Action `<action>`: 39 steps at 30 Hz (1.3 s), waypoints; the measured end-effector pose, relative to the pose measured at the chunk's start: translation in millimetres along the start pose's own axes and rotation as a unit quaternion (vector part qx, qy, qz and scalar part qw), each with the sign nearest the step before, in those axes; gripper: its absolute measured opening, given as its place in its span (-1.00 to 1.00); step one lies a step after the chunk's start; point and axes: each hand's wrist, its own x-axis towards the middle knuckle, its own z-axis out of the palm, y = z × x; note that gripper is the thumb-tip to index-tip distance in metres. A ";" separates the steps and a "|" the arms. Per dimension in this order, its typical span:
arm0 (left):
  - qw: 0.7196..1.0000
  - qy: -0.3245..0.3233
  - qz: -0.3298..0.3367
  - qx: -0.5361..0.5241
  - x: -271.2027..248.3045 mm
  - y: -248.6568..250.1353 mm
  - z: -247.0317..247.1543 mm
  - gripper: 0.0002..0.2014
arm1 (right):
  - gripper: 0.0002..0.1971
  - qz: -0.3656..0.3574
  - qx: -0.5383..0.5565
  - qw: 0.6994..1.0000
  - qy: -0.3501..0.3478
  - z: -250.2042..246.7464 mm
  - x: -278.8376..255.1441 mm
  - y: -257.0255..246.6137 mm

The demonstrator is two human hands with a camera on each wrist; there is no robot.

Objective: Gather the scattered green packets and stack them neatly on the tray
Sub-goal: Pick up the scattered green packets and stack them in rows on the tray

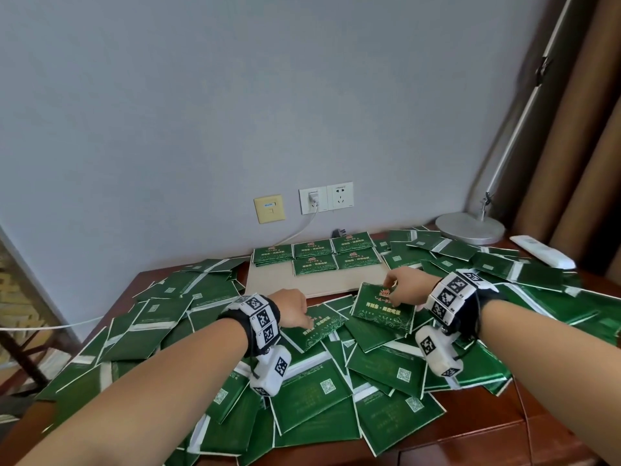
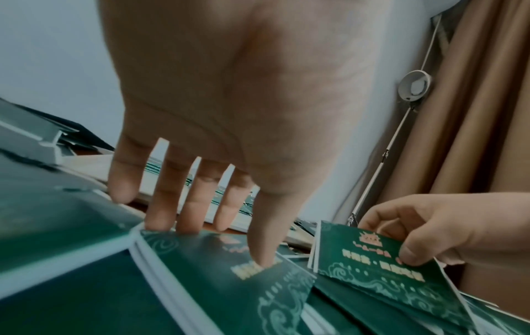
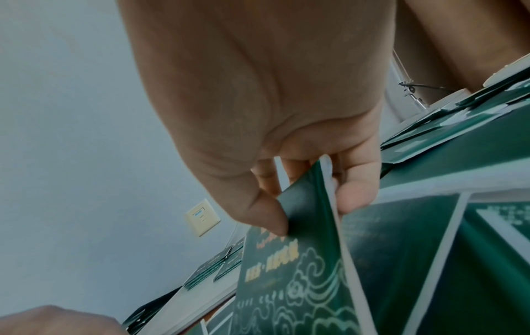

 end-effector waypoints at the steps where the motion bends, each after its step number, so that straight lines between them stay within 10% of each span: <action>1: 1.000 -0.006 -0.004 0.010 0.5 0.3 1.4 -0.70 | -0.54 0.000 0.010 1.000 -0.003 -0.9 -0.5 0.5; 10: 0.999 -0.006 -0.049 0.003 0.3 8.8 9.9 -0.26 | -0.58 -0.003 0.140 0.990 0.007 -3.9 -3.2 -2.0; 18: 0.994 0.037 -0.063 -0.082 -4.0 0.2 -4.0 -0.74 | -0.62 -0.008 0.195 0.979 0.063 -9.0 -4.1 -3.8; 21: 0.987 0.082 -0.057 -0.122 -6.6 -8.3 -9.0 -0.43 | -0.64 -0.027 0.205 0.975 0.083 -9.9 -0.9 -6.2; 39: 0.862 0.267 -0.125 -0.412 26.1 -98.7 -58.8 -0.72 | -0.67 -0.059 0.246 0.963 0.097 -11.2 73.5 -40.0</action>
